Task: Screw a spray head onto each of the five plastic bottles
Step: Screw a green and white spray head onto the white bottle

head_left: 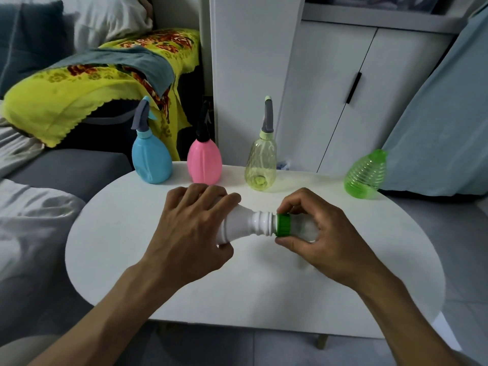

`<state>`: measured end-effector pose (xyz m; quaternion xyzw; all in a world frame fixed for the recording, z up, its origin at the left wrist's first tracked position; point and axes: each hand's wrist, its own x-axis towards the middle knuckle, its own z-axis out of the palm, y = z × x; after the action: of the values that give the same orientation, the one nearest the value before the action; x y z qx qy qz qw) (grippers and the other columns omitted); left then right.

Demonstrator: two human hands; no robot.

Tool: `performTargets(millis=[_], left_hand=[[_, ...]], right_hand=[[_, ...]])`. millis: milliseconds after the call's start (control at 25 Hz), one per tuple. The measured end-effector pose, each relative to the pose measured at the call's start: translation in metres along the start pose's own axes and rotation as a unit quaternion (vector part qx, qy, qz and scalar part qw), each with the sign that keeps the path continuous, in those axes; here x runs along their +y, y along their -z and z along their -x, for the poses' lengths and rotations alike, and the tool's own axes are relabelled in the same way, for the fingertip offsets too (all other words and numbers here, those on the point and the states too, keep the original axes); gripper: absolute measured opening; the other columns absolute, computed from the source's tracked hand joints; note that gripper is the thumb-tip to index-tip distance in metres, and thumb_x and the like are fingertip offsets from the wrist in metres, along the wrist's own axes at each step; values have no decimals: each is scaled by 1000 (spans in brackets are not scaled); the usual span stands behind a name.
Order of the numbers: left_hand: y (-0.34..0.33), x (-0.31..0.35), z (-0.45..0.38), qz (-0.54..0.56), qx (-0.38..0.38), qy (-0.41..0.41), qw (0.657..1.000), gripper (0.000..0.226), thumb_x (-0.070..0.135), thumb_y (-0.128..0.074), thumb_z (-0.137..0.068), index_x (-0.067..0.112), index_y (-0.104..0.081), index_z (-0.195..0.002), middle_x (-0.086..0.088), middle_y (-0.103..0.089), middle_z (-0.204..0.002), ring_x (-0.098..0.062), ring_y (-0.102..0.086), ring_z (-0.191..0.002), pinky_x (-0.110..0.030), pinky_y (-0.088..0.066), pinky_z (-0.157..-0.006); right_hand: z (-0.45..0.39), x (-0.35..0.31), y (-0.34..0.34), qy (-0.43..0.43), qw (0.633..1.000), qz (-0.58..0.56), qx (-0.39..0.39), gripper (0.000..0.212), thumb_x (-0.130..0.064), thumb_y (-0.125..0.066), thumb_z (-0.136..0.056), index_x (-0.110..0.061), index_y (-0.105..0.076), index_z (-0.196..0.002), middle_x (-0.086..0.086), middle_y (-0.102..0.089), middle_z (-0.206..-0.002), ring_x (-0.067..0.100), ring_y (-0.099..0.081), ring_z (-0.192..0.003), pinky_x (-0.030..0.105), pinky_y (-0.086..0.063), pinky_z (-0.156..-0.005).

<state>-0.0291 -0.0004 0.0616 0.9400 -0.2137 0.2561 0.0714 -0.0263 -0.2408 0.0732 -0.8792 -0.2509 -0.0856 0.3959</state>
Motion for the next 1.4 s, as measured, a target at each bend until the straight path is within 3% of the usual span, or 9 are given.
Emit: performTargets(millis=[80, 200, 360, 600, 680, 880, 1040, 1160, 1400], left_hand=[[1, 0, 0, -12, 8, -2, 1000, 67, 33, -81, -52, 17, -64, -116, -6, -67, -110, -33, -59, -98, -45, -43, -83], [1, 1, 1, -34, 13, -16, 999, 66, 31, -82, -54, 16, -64, -116, -8, -67, -111, -35, -59, -100, -46, -40, -86], [0, 0, 1, -45, 11, -20, 999, 67, 30, -82, -54, 16, -64, -117, -9, -67, -112, -36, -59, -101, -47, -39, -88], [0, 0, 0, -56, 30, -33, 997, 65, 27, -81, -56, 15, -64, -117, -10, -66, -117, -38, -58, -105, -49, -36, -90], [1, -1, 0, -57, 33, -31, 997, 65, 27, -81, -56, 15, -65, -117, -11, -66, -117, -38, -58, -106, -49, -36, -90], [0, 4, 0, -44, 35, -38, 998, 64, 27, -81, -57, 16, -65, -117, -10, -66, -118, -38, -58, -108, -49, -37, -92], [2, 0, -1, -47, 40, -33, 998, 63, 26, -82, -58, 15, -65, -118, -10, -65, -119, -38, -57, -109, -50, -37, -93], [1, 2, 0, -42, 42, -41, 997, 62, 25, -82, -57, 16, -65, -116, -10, -65, -118, -38, -56, -109, -50, -36, -93], [3, 1, -1, -51, 38, -42, 997, 62, 25, -83, -57, 15, -66, -116, -11, -66, -118, -39, -57, -109, -51, -36, -93]], right_hand=[[0, -1, 3, -5, 1000, -18, 14, 39, -30, -82, -73, -33, -55, -100, -16, -62, -101, 13, -62, -89, 22, -50, -70], [0, -1, 3, -4, 1000, -25, 2, 29, -39, -75, -76, -32, -58, -98, -17, -65, -95, 14, -63, -81, 33, -53, -66], [-2, -1, -2, -24, 998, -61, -20, 40, -32, -80, -73, -34, -55, -103, -20, -60, -96, 15, -61, -77, 43, -56, -66], [-1, 1, -1, -41, 995, -85, -11, 38, -51, -71, -75, -33, -55, -105, -16, -62, -98, 10, -61, -82, 26, -53, -64], [-1, 1, -2, -37, 997, -73, -17, 45, -48, -77, -71, -35, -54, -107, -16, -61, -101, 8, -59, -81, 21, -50, -64], [0, 0, 2, -69, 990, -122, -4, 37, -49, -75, -73, -31, -57, -100, -10, -64, -90, 13, -64, -83, 41, -58, -72], [0, -1, 1, -71, 989, -129, -30, 44, -41, -81, -65, -32, -54, -99, -9, -63, -93, 14, -63, -83, 40, -58, -71], [1, -2, 2, -85, 985, -147, -26, 38, -43, -78, -69, -33, -55, -97, -7, -62, -89, 12, -63, -80, 35, -57, -68], [0, -3, 0, -81, 986, -137, -50, 44, -35, -79, -64, -31, -54, -99, -10, -60, -89, 21, -60, -82, 44, -57, -68]])
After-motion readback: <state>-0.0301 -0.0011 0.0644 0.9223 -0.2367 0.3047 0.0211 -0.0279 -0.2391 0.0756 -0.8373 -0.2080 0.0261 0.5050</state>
